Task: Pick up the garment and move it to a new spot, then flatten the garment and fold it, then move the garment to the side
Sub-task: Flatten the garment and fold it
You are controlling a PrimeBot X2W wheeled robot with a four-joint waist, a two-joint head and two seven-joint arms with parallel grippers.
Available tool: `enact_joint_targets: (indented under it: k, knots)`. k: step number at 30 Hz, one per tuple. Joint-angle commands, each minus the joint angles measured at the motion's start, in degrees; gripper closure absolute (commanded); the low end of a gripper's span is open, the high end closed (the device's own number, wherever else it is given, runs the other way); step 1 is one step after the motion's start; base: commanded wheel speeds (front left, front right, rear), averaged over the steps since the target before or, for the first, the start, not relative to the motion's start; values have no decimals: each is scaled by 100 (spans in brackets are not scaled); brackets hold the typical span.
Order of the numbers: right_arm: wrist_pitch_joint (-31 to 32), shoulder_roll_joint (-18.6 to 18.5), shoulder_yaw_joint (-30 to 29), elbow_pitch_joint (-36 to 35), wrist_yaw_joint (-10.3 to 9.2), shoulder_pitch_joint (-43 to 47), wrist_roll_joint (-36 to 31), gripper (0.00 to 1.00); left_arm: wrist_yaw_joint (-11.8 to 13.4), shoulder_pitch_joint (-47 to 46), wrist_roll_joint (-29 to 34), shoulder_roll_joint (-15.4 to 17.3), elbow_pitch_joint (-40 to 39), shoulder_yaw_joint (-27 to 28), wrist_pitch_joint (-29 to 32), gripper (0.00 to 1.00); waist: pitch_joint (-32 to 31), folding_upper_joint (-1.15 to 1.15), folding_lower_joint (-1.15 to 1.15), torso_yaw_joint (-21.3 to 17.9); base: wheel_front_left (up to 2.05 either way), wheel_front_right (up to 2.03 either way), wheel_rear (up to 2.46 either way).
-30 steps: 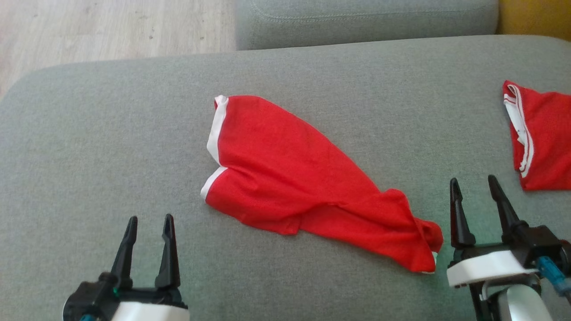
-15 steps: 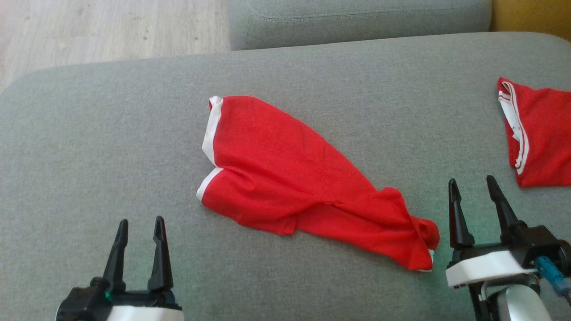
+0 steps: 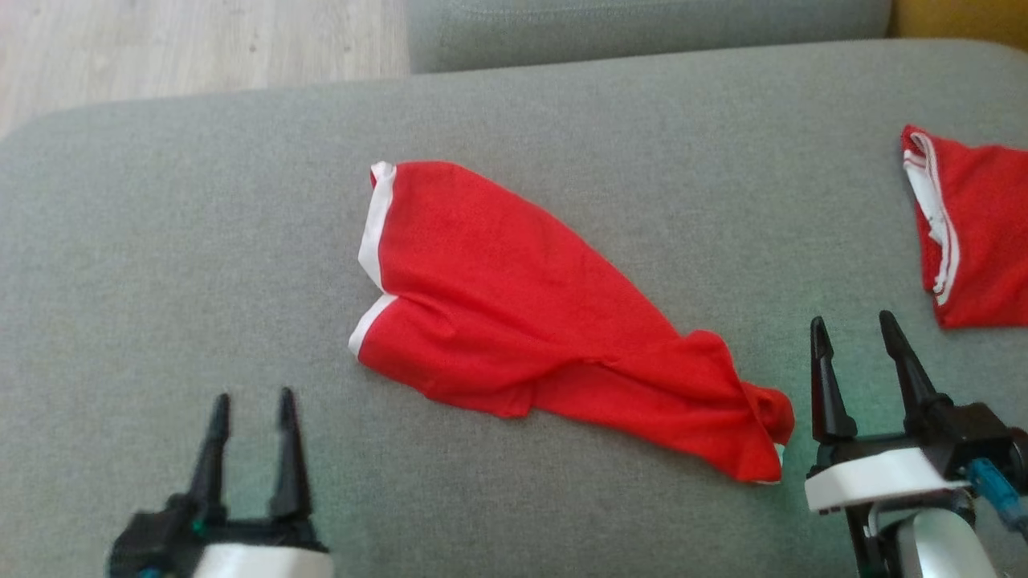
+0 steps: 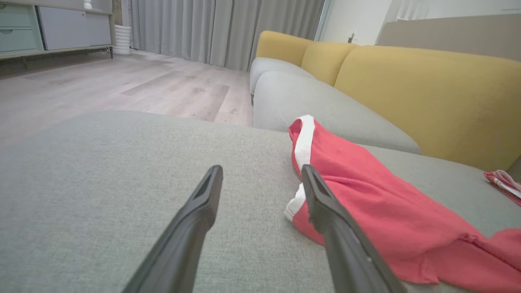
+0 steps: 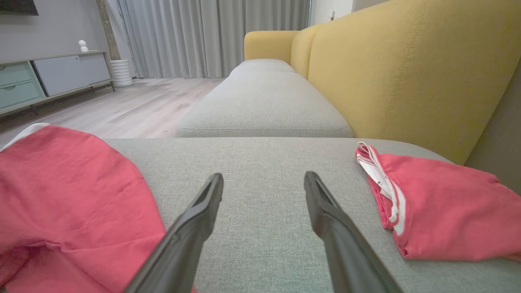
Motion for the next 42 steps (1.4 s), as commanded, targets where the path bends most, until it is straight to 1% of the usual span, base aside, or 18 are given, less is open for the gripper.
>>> enact_joint_targets:
  k: [1,5,9,14,16,18,22,25,28,29,30,31,33,36,39,42]
  knots:
    - [-38,-29,125,-213,42,-210,-49,0,-29,-330,40,-16,-85,32,-55,0,101,0,0,-21,0,0,0]
    - [-38,-29,168,-266,42,-348,-72,0,-31,-854,-147,69,327,-569,-56,0,326,0,0,-81,0,0,0]
    - [-38,-29,240,-296,42,-490,-62,0,-32,-1599,-658,221,826,-1092,-47,0,578,0,0,-192,0,0,0]
    - [-38,-29,294,-293,42,-644,-18,0,-32,-2604,-1385,364,1478,-1153,397,0,854,0,0,-374,0,0,0]
    - [-38,-29,321,-286,42,-695,7,0,-32,-2964,-1550,532,1633,-1311,621,0,938,0,0,-461,0,0,0]
    - [-38,-29,346,-274,42,-734,34,0,-32,-3216,-1798,650,1820,-1327,844,0,988,0,0,-545,0,0,0]
    - [-38,-29,359,-253,42,-783,94,0,-32,-3550,-1958,992,2167,-1430,1243,0,1043,0,0,-699,0,0,0]
    - [-38,-29,382,-234,42,-795,127,0,-32,-3641,-2203,1096,2318,-1519,1485,0,1050,0,0,-800,0,0,0]
    - [-38,-29,374,-224,42,-790,151,0,-33,-3693,-2304,1184,2442,-1528,1559,0,1044,0,0,-846,0,0,0]
    - [-38,-29,376,-224,42,-790,156,0,-33,-3706,-2336,1188,2462,-1550,1572,44,1043,0,0,-857,0,0,0]
    - [-38,-29,379,-222,42,-789,160,0,-33,-3710,-2396,1178,2430,-1615,1568,78,1040,0,0,-865,0,0,0]
    - [-38,-29,378,-218,42,-787,160,0,-33,-3710,-2467,1173,2383,-1679,1550,100,1034,0,0,-865,0,0,0]
    - [-38,-29,363,-210,42,-770,148,0,-33,-3711,-2573,1196,2246,-1865,1511,100,1003,0,0,-847,0,0,0]
    - [-38,-29,347,-206,42,-730,99,0,-33,-3763,-2777,1225,1968,-1977,1386,100,936,0,0,-779,0,0,0]
    - [-38,-29,343,-208,42,-684,31,0,-33,-3860,-3058,1277,1528,-2006,1373,100,845,0,0,-674,0,0,0]
    - [-38,-29,366,-195,42,-646,-27,0,-33,-3961,-3290,1395,1081,-1897,1435,100,741,0,0,-570,0,0,0]
